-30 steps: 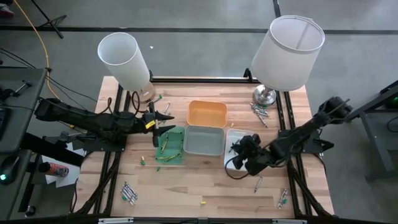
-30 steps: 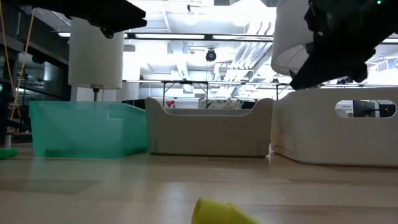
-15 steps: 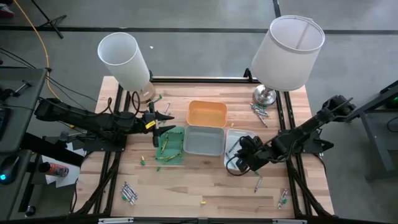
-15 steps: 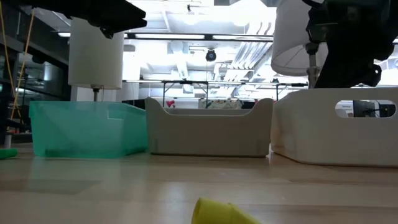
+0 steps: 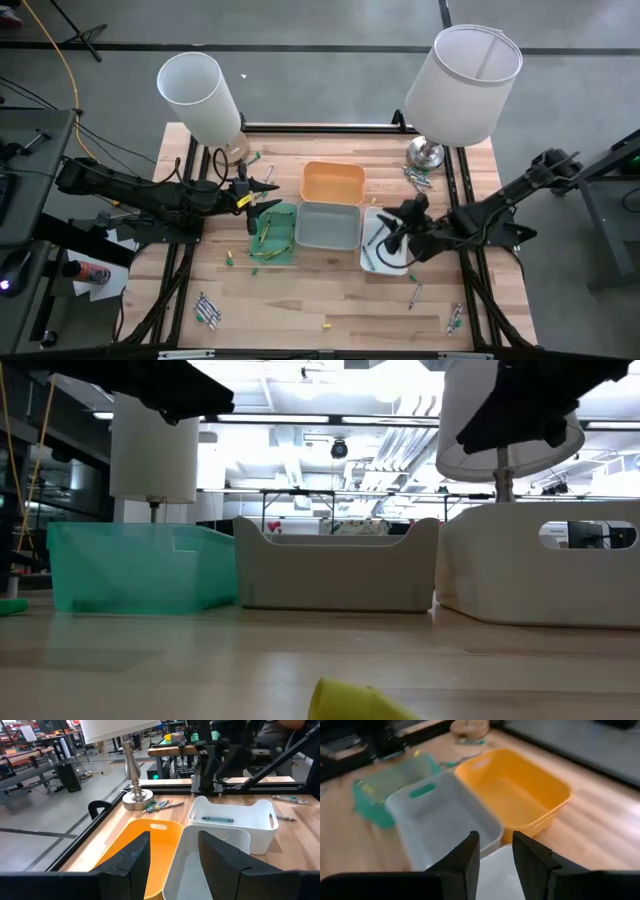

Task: Sort crayons
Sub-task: Put the blue crayon into the white bin

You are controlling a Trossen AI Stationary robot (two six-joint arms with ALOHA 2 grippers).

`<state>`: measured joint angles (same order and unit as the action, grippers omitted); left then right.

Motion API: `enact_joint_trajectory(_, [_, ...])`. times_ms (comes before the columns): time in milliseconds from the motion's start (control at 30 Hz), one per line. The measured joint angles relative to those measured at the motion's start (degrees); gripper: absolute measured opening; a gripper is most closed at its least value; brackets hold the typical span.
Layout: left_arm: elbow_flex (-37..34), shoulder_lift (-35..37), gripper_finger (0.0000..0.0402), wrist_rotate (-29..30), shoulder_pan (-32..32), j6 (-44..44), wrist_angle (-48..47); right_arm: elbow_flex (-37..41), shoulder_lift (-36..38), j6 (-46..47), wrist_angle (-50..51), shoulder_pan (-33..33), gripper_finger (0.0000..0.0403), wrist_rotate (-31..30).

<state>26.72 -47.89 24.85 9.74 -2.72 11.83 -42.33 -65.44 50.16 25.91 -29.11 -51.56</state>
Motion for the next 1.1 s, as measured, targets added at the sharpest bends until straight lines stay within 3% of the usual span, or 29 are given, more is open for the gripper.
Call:
enact_joint_trajectory(200, [0.0, 0.0, 0.0154, 1.5, 0.0, -2.7, 0.0, 0.0, -0.2, -2.7, 0.0, 3.3, 0.0110, -5.9])
enact_joint_trajectory(467, [0.0, 0.0, 0.0154, 3.0, 0.0, -3.4, 0.1, 0.0, -0.3, -5.1, 0.2, 10.8, 0.0110, -22.0])
enact_joint_trajectory(600, [0.0, 0.0, 0.0154, 3.0, 0.0, -2.4, -0.5, 0.0, -0.3, -3.8, 0.6, 16.2, 0.0110, -21.7])
enact_joint_trajectory(867, [0.0, -0.2, 0.0154, 10.2, -2.3, -0.9, -0.3, 0.0, -0.3, -5.2, 2.6, 28.0, 0.0110, -10.2])
enact_joint_trajectory(1100, [0.0, -0.2, 0.0154, 14.2, -7.4, -5.3, 1.6, 0.0, -0.8, -3.7, 2.5, 35.2, 0.0110, -9.1])
